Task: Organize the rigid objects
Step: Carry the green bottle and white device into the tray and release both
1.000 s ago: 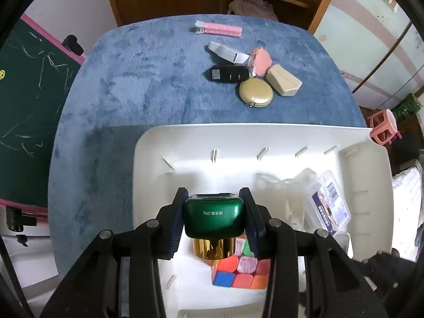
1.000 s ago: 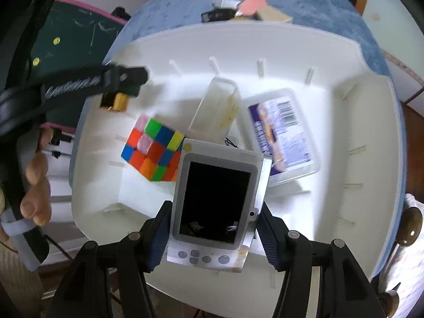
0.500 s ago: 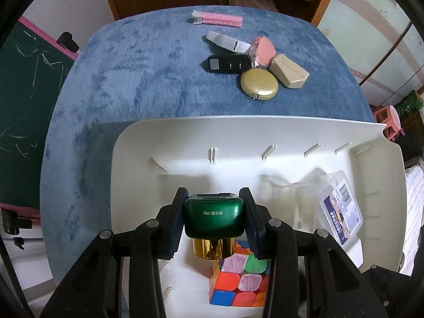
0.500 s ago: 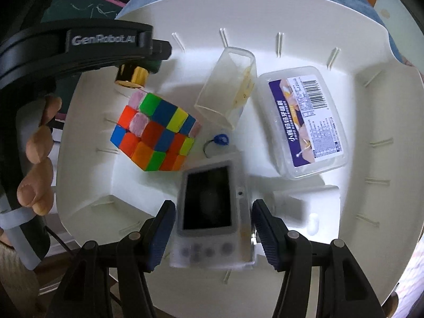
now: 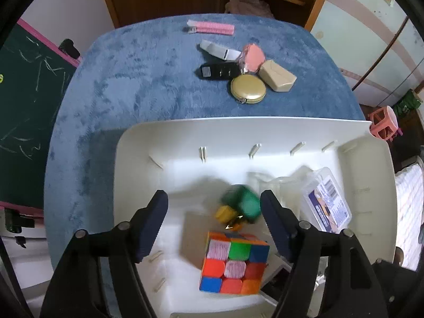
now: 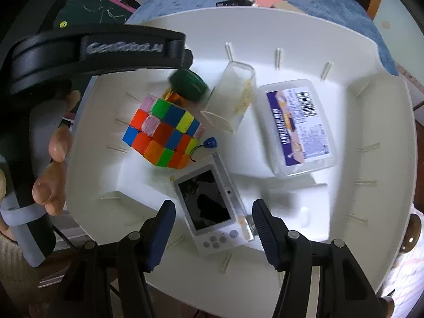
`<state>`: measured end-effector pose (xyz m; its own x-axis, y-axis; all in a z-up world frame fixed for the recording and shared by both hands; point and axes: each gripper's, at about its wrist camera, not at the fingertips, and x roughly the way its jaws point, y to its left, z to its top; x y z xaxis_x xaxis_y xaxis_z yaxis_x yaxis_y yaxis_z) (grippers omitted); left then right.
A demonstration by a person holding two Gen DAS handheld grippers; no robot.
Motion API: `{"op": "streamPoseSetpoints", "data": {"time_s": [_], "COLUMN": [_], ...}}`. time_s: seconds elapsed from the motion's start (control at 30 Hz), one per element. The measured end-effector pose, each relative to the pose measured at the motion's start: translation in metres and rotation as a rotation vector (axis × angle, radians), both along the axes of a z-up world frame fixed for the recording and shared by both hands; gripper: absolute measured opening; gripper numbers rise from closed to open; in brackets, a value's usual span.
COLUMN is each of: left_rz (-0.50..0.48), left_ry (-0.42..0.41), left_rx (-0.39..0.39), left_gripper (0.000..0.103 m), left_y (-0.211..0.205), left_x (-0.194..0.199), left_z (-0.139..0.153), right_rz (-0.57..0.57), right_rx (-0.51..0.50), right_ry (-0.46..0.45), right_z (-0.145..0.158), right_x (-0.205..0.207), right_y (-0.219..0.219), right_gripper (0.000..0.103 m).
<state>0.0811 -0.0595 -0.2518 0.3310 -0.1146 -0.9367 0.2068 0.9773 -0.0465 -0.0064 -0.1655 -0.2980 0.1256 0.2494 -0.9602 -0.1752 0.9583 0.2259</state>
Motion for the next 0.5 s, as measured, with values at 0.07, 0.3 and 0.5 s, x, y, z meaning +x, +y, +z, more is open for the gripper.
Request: {"op": "streamPoseSetpoints", "data": {"time_s": [0.07,0.3,0.5], "left_rz": [-0.001,-0.006,-0.011], "left_ry": [0.0,-0.01,-0.053], "left_rx": [-0.002,-0.033,-0.048], "left_gripper": [0.075,0.075,0.075], "left_y": [0.001,0.005,0.006], "left_x": [-0.004,-0.017,-0.023], "left_z": [0.004,0.024,0.049], "right_rz": [-0.006,-0.026,-0.035], "right_rx": [-0.007,-0.007,0.002], "right_ry": [-0.01,-0.071,-0.127], "right_z": [0.004,0.02,0.043], "right_x": [-0.003,-0.006,-0.001], "right_y": [-0.005,-0.017,-0.025], "right_gripper": [0.061,0.061,0.061]}}
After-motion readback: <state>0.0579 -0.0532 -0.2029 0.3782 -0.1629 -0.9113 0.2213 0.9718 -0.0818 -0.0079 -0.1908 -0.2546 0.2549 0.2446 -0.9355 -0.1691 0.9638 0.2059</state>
